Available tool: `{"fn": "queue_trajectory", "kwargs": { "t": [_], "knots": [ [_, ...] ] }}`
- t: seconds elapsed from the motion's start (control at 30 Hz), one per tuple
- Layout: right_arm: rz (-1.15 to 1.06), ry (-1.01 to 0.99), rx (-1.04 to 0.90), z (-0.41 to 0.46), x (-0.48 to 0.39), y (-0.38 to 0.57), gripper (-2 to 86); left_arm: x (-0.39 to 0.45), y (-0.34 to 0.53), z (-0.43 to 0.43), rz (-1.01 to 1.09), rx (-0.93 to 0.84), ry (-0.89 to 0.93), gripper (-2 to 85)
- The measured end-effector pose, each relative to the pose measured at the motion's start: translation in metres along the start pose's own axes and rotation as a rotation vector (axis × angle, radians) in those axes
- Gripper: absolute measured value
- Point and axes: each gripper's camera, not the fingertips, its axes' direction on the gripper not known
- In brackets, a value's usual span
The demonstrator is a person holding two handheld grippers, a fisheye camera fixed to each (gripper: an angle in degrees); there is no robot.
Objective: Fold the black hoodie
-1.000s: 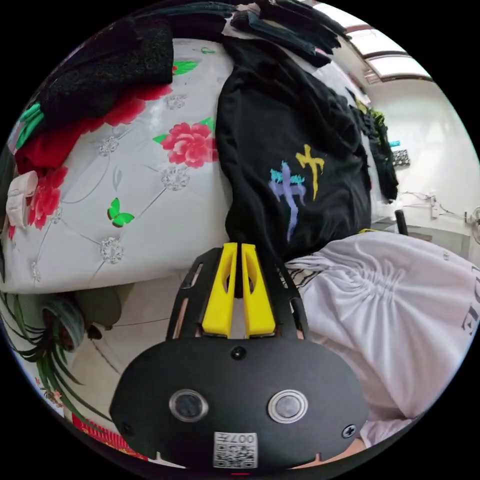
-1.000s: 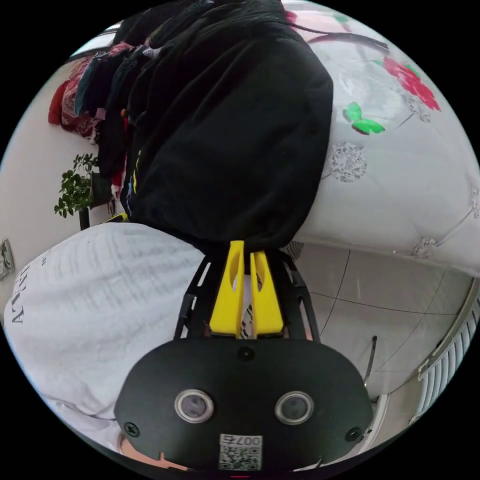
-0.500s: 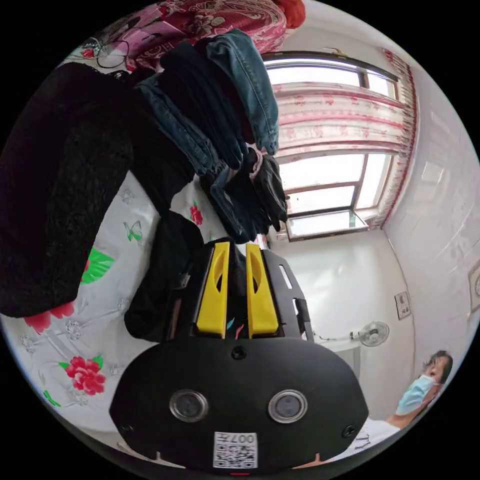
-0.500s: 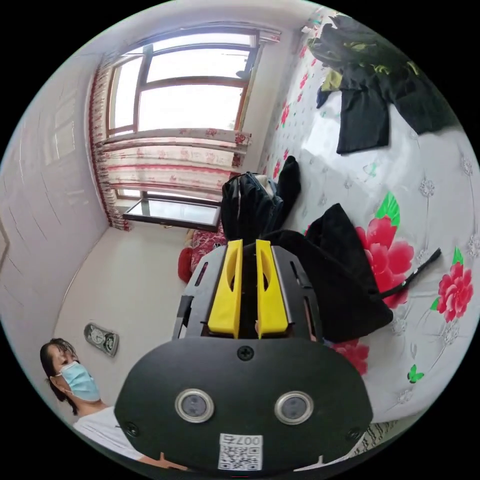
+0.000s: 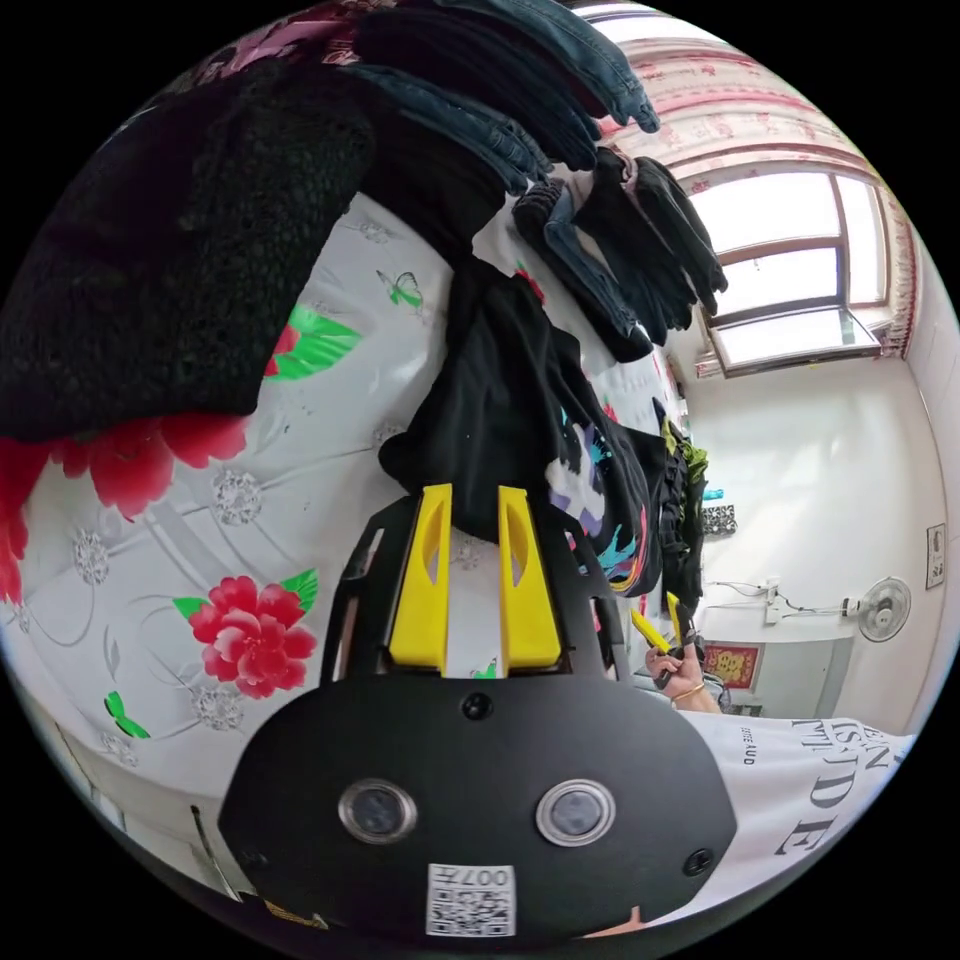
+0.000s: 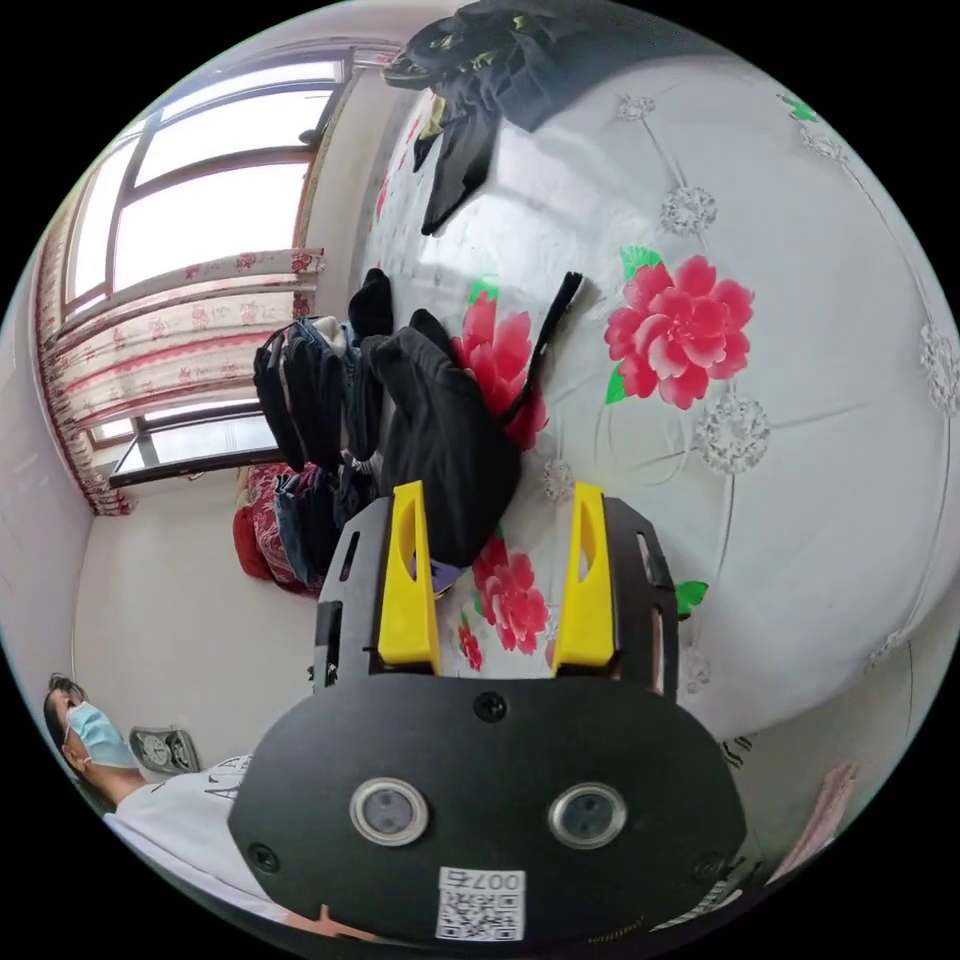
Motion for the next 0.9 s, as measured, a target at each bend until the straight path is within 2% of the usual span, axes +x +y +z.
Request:
{"fn": "queue_trajectory", "kwargs": {
  "t": [0.3,0.4,0.47,0.5,0.57,0.67,0.8,0.87,0.9],
  "knots": [
    [-0.026,-0.034,-0.049,0.084,-0.047,-0.054,11.4,-0.025,-0.010,-0.025,-0.101,0.025,-0.010,7.0],
    [-0.240,-0.124,-0.078,0.108,-0.127,-0.060,10.4,-0.032,-0.005,-0.039,-0.113,0.055,-0.014,7.5],
    [-0.559,-0.076,-0.197,0.148,-0.227,-0.032,9.8,-0.038,0.001,-0.047,-0.124,0.065,-0.009,8.4],
    [-0.642,-0.070,-0.227,0.160,-0.252,-0.020,9.7,-0.043,0.004,-0.051,-0.125,0.069,-0.006,8.9],
    [-0.919,-0.046,-0.357,0.214,-0.333,0.043,9.2,-0.050,0.008,-0.057,-0.125,0.062,0.007,9.8],
    [-1.156,-0.080,-0.564,0.297,-0.383,0.137,8.4,-0.061,0.016,-0.066,-0.130,0.073,0.037,10.8],
    [-1.195,-0.099,-0.862,0.413,-0.372,0.226,8.8,-0.078,0.025,-0.068,-0.170,0.095,0.173,11.9],
    [-1.133,0.009,-1.045,0.482,-0.342,0.256,9.3,-0.082,0.030,-0.065,-0.183,0.097,0.228,12.7],
    [-1.121,0.025,-1.074,0.492,-0.336,0.259,9.4,-0.083,0.032,-0.062,-0.188,0.092,0.261,13.2]
  ]
}}
